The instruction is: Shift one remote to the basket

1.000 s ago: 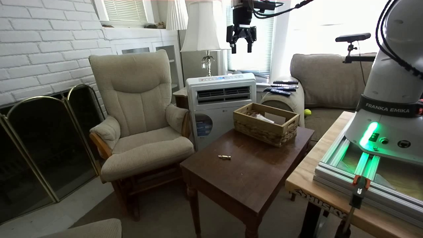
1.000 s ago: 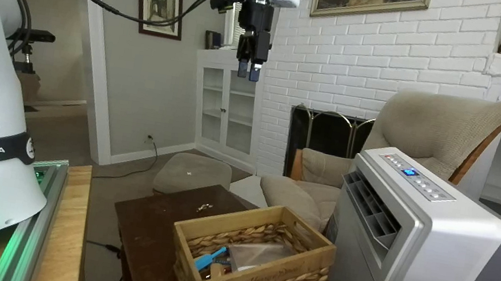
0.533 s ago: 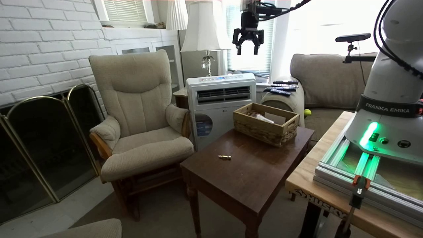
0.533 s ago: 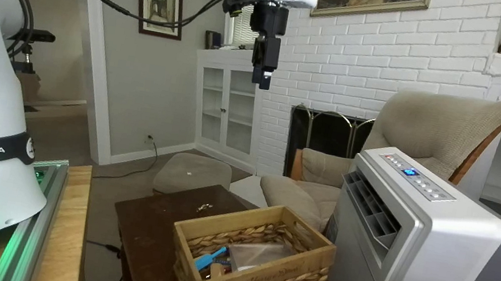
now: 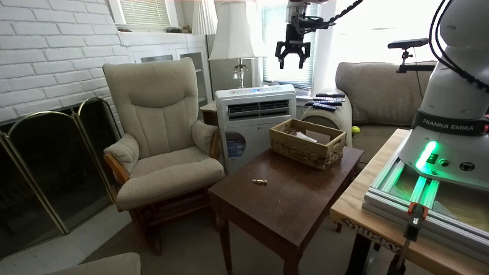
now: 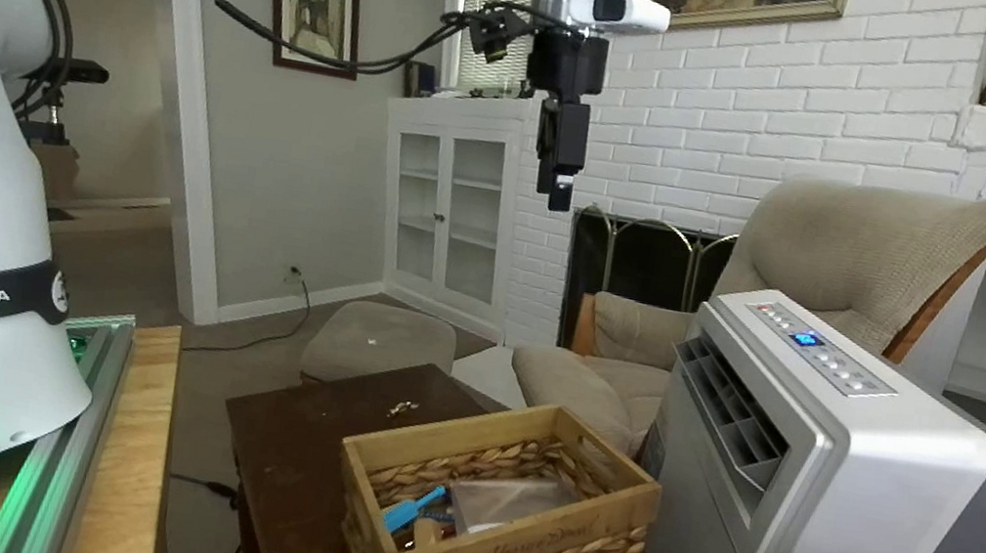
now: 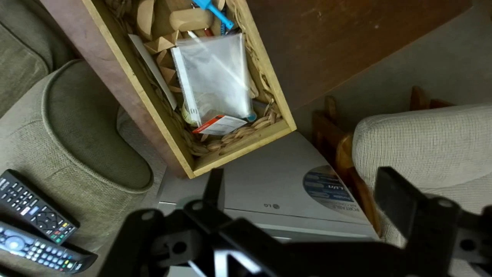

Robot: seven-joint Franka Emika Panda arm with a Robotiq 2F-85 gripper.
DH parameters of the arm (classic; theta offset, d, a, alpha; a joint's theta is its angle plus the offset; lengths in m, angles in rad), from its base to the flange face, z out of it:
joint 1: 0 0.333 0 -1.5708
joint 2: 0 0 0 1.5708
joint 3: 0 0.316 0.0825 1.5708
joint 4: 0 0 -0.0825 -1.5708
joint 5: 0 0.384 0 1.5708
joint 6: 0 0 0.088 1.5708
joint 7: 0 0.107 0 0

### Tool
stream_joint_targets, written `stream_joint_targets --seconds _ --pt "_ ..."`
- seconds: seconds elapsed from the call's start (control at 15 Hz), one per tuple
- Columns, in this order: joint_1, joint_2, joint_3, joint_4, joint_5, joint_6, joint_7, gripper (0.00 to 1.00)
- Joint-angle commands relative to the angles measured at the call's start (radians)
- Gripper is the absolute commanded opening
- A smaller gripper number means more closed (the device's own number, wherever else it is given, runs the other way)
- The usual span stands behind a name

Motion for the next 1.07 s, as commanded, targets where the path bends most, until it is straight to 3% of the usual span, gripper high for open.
stream_joint_targets --seconds 0.0,0.4,0.93,1.0 --pt "-0.02 0.039 -0.016 0.006 0.007 0.067 -0.011 1.0" --pt "-0.063 0.088 -0.062 0.015 0.015 0.084 0.018 1.0" --pt "-0.108 0.138 -0.092 0.028 0.033 0.201 -0.308 1.0" --pt "-0.108 0.144 -0.098 0.035 -0.006 0.216 -0.253 1.0"
